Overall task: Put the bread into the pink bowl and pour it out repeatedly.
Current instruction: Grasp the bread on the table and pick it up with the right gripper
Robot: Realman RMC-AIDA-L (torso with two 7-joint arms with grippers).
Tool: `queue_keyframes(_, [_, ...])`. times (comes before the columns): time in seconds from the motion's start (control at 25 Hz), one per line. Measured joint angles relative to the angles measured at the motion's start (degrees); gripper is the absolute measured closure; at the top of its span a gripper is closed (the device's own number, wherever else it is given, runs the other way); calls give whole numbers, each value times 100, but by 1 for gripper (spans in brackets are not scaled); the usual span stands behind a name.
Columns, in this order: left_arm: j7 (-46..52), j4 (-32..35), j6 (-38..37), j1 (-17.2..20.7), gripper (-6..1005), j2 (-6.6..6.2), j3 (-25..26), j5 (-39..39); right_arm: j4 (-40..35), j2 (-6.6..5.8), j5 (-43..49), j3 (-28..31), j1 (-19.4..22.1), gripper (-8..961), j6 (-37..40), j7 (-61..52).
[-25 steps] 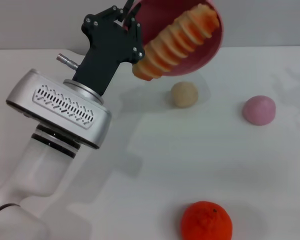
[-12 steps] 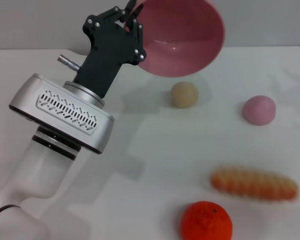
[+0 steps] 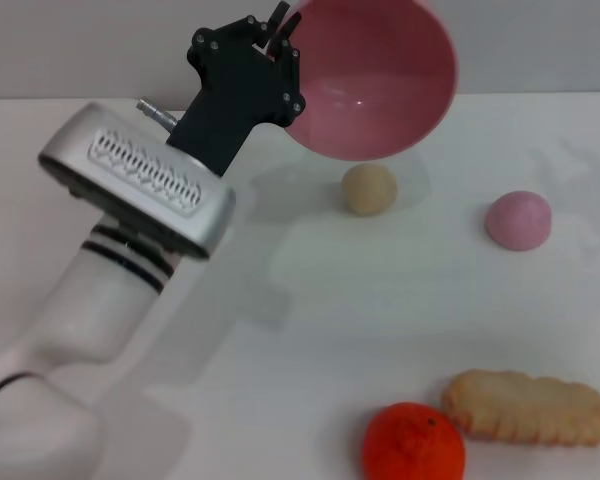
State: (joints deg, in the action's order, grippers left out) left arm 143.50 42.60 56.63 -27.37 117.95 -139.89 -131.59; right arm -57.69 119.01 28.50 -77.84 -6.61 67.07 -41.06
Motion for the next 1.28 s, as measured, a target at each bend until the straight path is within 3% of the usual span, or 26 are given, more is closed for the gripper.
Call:
queue_keyframes(0.6, [1082, 240, -3434, -981, 955, -1, 1826, -7, 600, -2, -37, 67, -287, 474, 7, 299])
queue_keyframes(0.72, [1102, 306, -3822, -1049, 955, -1, 2054, 7, 788, -1, -38, 154, -383, 472, 69, 444])
queue_keyframes(1.16, [1207, 915, -6734, -1280, 955, -11, 3685, 85, 1370, -8, -38, 514, -727, 467, 158, 562])
queue_keyframes(1.28, [1179, 938, -6941, -1308, 955, -14, 3821, 91, 1440, -9, -38, 651, -796, 465, 109, 563])
